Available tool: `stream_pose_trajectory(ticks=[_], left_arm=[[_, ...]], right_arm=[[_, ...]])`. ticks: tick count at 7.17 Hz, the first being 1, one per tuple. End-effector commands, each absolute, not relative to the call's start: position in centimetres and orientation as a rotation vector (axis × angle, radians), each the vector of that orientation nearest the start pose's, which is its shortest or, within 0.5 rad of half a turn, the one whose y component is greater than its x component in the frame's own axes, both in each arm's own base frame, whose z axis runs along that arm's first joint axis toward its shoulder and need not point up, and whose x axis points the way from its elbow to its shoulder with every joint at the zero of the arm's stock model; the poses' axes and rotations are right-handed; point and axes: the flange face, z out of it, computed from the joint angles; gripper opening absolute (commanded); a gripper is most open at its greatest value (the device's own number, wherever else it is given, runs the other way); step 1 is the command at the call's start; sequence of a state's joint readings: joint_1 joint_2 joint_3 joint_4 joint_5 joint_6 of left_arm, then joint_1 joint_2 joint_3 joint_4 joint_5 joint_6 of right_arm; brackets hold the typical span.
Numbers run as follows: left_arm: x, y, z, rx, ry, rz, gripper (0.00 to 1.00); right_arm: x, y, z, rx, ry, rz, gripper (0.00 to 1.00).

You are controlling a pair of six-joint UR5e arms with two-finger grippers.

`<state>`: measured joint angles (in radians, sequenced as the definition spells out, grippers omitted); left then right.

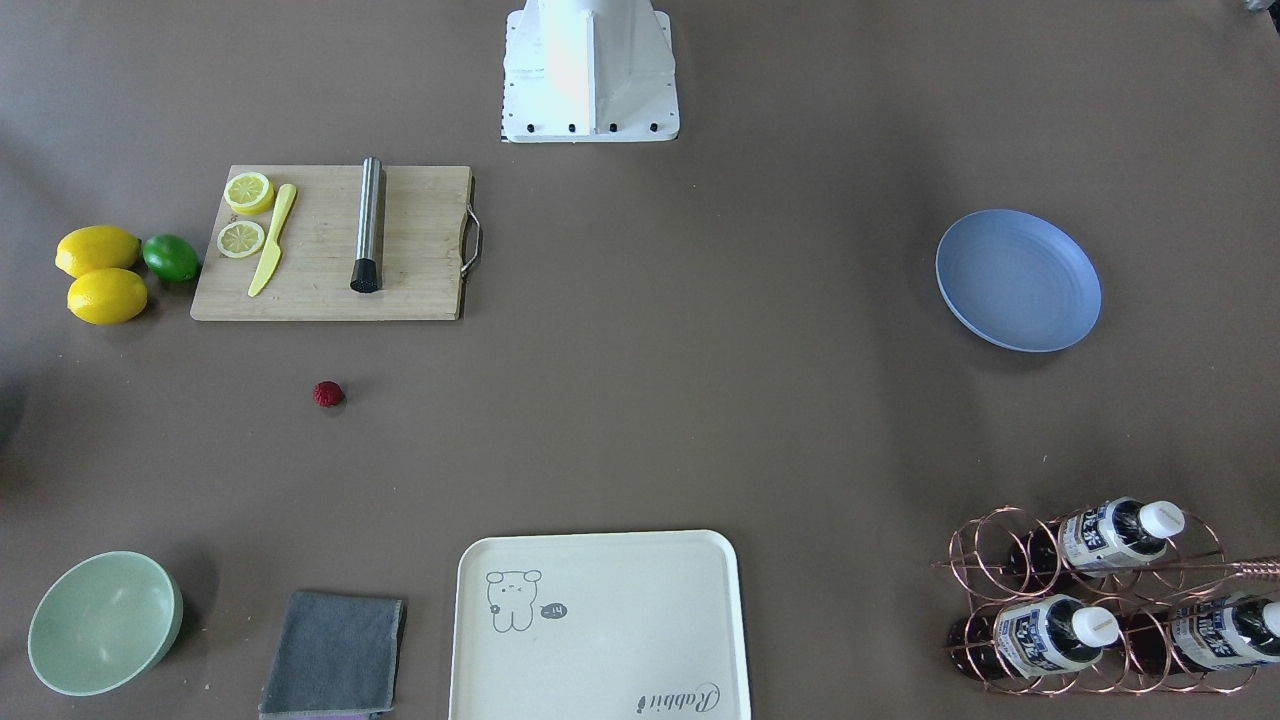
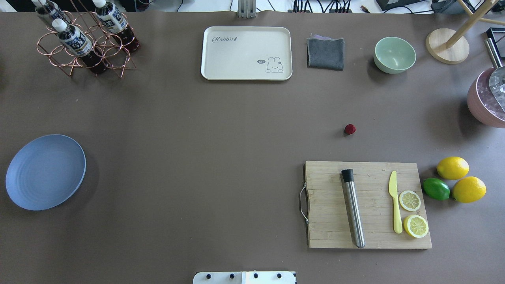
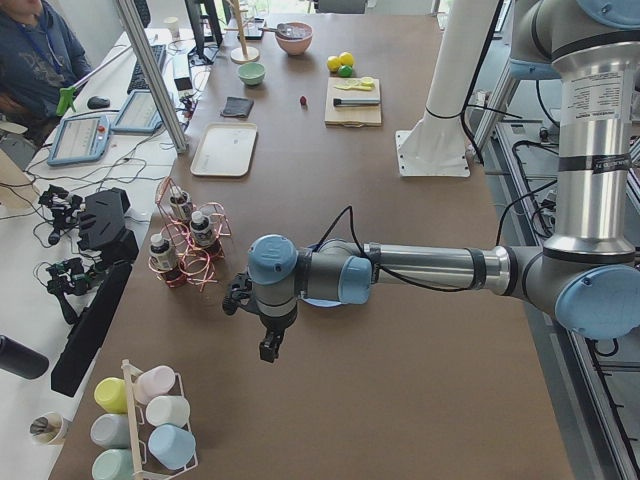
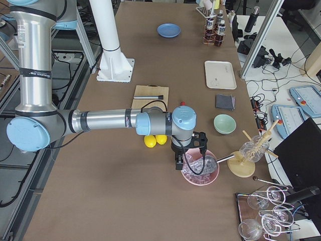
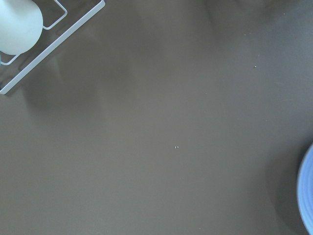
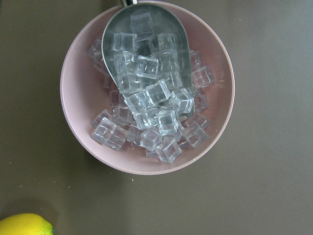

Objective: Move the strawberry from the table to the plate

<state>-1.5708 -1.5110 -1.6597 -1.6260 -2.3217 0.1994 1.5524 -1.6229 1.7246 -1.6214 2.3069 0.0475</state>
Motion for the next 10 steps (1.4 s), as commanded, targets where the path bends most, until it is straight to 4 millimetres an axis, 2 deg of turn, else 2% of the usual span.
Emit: stream_pose_trajectory(ticks=[1,4,8,10], left_arm=[[-6.6,-46.9,64.0,0.157,0.738,0.223,0.99],[-6.6,-47.0,63.0,0.200,0.728,0.238,0.99],[-6.3,-46.9,63.4,0.200,0.732,0.242,0.99],[-6.2,-46.1,63.6,0.199,0.737,0.242,0.99]], right_arm=[[5.8,-47.2,61.6,0.024,-0.740,0.009,1.00],[5.7,-47.3,61.4,0.027,-0.742,0.008,1.00],[5.8,-47.3,61.2,0.034,-0.739,0.003,1.00],[5.8,-47.4,61.3,0.035,-0.739,0.000,1.00]])
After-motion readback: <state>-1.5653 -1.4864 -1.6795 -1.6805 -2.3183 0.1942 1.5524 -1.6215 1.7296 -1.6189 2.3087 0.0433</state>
